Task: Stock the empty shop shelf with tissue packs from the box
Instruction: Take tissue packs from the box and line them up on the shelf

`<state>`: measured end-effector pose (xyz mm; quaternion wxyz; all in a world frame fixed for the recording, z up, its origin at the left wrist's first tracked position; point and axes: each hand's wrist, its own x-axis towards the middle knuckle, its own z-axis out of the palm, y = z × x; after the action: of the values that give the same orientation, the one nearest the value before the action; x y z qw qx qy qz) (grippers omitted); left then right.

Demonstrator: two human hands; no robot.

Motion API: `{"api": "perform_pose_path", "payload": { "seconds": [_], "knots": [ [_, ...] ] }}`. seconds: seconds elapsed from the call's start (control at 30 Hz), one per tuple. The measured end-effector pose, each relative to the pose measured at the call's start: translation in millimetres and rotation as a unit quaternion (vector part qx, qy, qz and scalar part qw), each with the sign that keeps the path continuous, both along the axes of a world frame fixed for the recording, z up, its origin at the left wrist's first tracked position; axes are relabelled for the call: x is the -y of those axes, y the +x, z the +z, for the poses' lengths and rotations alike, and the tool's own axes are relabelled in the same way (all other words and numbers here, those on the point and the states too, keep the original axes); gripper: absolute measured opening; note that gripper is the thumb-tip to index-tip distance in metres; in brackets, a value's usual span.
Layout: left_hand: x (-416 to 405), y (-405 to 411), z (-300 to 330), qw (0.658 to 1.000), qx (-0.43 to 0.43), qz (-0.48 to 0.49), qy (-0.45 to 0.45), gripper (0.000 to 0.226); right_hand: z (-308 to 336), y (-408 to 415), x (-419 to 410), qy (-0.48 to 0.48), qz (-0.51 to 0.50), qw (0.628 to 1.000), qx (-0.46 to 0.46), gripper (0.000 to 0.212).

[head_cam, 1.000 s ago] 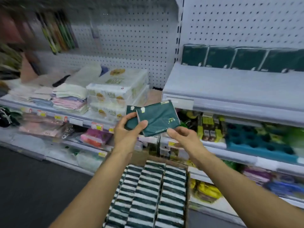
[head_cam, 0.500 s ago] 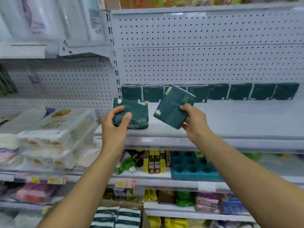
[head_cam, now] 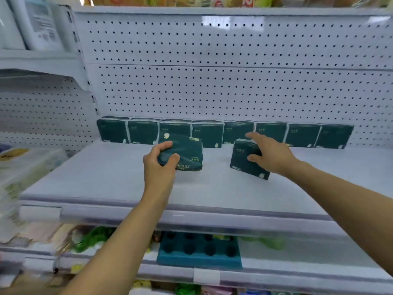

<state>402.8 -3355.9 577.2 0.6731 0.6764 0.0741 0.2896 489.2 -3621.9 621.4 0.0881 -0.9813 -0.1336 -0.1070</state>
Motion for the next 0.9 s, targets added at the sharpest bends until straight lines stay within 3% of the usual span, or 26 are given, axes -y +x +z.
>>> {"api": "perform_pose_path", "payload": {
  "seconds": [0.13,0.27,0.6,0.9],
  "knots": [
    [9.0,18.1,-0.1,1.0,-0.016,0.001,0.007,0.03,-21.4,4.5,15.7,-0.043,0.02,0.986,0.158,0.05],
    [13.0,44.5,9.2,1.0,-0.024,-0.012,0.005,0.03,-37.8,14.7,31.3,-0.088,0.036,0.967,0.237,0.063],
    [16.3,102.6,16.0,0.997,-0.053,-0.043,0.04,0.034,-42.2,95.0,34.1,-0.054,0.077,0.962,0.258,0.058],
    [10.1,116.1,14.3,0.991,-0.064,-0.113,0.003,0.041,-49.3,146.0,5.9,-0.027,0.099,0.953,0.284,0.057]
  ]
}}
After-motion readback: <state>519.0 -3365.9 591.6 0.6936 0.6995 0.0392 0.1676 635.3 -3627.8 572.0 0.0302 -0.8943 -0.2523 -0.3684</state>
